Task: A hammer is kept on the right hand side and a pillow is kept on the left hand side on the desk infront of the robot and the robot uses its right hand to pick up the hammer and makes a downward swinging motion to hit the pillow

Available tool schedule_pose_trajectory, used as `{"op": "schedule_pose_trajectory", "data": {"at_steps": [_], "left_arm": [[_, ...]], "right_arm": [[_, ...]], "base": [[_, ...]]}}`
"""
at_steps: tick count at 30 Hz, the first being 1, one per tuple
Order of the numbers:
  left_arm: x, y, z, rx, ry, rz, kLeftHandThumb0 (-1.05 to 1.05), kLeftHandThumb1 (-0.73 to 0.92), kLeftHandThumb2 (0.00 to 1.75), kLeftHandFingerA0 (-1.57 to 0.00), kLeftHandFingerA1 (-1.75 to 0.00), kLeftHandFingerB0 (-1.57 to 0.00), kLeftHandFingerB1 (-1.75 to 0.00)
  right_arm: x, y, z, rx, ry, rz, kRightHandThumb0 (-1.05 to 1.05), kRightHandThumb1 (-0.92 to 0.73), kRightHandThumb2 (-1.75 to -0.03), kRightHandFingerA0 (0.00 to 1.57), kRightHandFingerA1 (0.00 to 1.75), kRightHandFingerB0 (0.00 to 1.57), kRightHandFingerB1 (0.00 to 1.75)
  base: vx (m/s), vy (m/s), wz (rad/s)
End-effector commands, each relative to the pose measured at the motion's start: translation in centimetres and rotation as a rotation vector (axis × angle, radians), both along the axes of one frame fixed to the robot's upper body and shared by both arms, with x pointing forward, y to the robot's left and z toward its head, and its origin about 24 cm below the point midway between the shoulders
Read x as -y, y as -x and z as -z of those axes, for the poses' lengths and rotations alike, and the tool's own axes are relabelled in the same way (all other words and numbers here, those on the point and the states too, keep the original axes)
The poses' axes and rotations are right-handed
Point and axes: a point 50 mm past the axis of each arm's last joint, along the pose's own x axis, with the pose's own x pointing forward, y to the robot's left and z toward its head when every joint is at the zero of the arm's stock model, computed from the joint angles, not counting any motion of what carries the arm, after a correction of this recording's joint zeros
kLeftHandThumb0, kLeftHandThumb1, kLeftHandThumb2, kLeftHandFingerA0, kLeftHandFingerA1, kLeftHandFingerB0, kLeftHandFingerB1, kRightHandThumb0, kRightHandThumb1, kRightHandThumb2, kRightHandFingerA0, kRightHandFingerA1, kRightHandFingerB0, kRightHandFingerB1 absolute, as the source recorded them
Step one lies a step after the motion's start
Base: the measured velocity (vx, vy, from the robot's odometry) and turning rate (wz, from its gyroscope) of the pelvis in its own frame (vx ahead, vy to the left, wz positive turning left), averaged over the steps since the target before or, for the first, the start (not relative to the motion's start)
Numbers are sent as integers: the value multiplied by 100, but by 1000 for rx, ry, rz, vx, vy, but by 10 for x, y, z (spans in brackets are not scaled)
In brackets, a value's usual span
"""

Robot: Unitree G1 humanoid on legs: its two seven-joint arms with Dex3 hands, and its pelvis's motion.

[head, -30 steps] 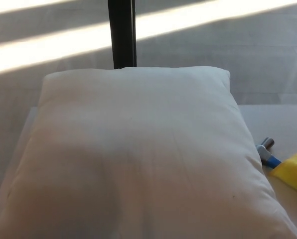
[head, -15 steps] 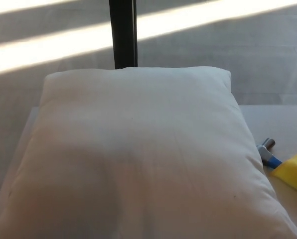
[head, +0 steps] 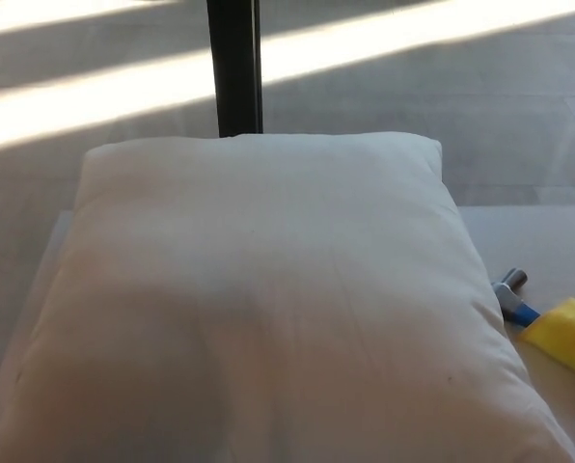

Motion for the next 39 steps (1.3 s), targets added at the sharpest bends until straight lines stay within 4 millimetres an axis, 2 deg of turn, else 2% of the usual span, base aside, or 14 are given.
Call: {"op": "schedule_pose_trajectory", "data": {"at_steps": [1, 9, 17, 18, 19, 21, 22, 29, 30, 31, 32, 34, 36, 39], "left_arm": [[-1, 2, -2, -11, -28, 16, -61, 79, 64, -53, -61, -59, -49], [0, 0, -1, 7, -21, 12, -61, 78, 63, -56, -58, -57, -47], [-1, -4, -2, 23, -17, 9, -60, 78, 63, -58, -58, -57, -48], [-1, -4, -3, 30, -13, 10, -60, 78, 63, -57, -60, -56, -48], [-1, -4, -3, 29, -15, 9, -61, 78, 63, -58, -60, -59, -48], [-1, -4, -2, 21, -22, 6, -61, 78, 63, -58, -60, -59, -48], [-1, -4, -3, 22, -25, 21, -60, 79, 63, -58, -59, -57, -48], [-2, -5, -3, 4, -28, 22, -61, 80, 63, -57, -59, -56, -47], [-2, -5, -3, 9, -28, 15, -62, 78, 63, -57, -59, -57, -48], [-2, -4, -3, 23, -21, 9, -62, 78, 63, -56, -61, -55, -49], [-1, -4, -2, 24, -18, 12, -61, 79, 63, -55, -61, -56, -48], [-1, -5, -3, 7, -29, 40, -61, 81, 64, -55, -60, -55, -48], [-1, -5, -2, 17, -23, 24, -62, 79, 63, -56, -61, -57, -48], [0, -4, -1, 19, -21, 23, -62, 79, 63, -55, -59, -55, -48]], "right_arm": [[-1, 20, 31, -42, 52, -2, -27, -69, -62, 81, 134, 37, 35], [-16, 16, 33, 42, 52, -95, -21, -71, -64, 82, 144, 86, 53], [-28, 17, 34, 76, 7, -179, -23, -65, -61, 82, 151, 89, 71], [-28, 18, 35, 104, 38, -205, -20, -68, -60, 77, 163, 74, 123], [-28, 20, 34, 146, 49, -229, -13, -67, -62, 80, 170, 75, 139], [-28, 21, 33, 191, 46, -249, -13, -67, -62, 80, 170, 75, 139], [-27, 22, 30, 219, 102, -288, -18, -64, -62, 85, 171, 82, 117], [-19, 17, 18, 195, -4, -288, -12, -50, -93, 87, 175, 77, 147], [-18, 11, 17, 135, -76, -195, -16, -64, -85, 85, 169, 82, 88], [-16, 6, 15, 82, -137, -125, -18, -67, -85, 88, 156, 75, 66], [-14, 0, 14, 42, -187, -43, -17, -74, -78, 82, 175, 69, 94], [-13, -3, 12, 24, -207, -7, -11, -69, -83, 86, 163, 73, 110], [-10, -7, 8, 5, -235, 49, -11, -67, -84, 80, 175, 64, 150], [-4, -8, 2, 33, -309, 100, -12, -57, -99, 81, 175, 65, 159]], "base": [[0, 0, 0], [0, 0, 0], [0, 0, 0], [0, 0, 0], [0, 0, 0], [0, 0, 0], [0, 0, 0], [0, 0, 0], [0, 0, 0], [0, 0, 0], [0, 0, 0], [0, 0, 0], [0, 0, 0], [0, 0, 0]]}}
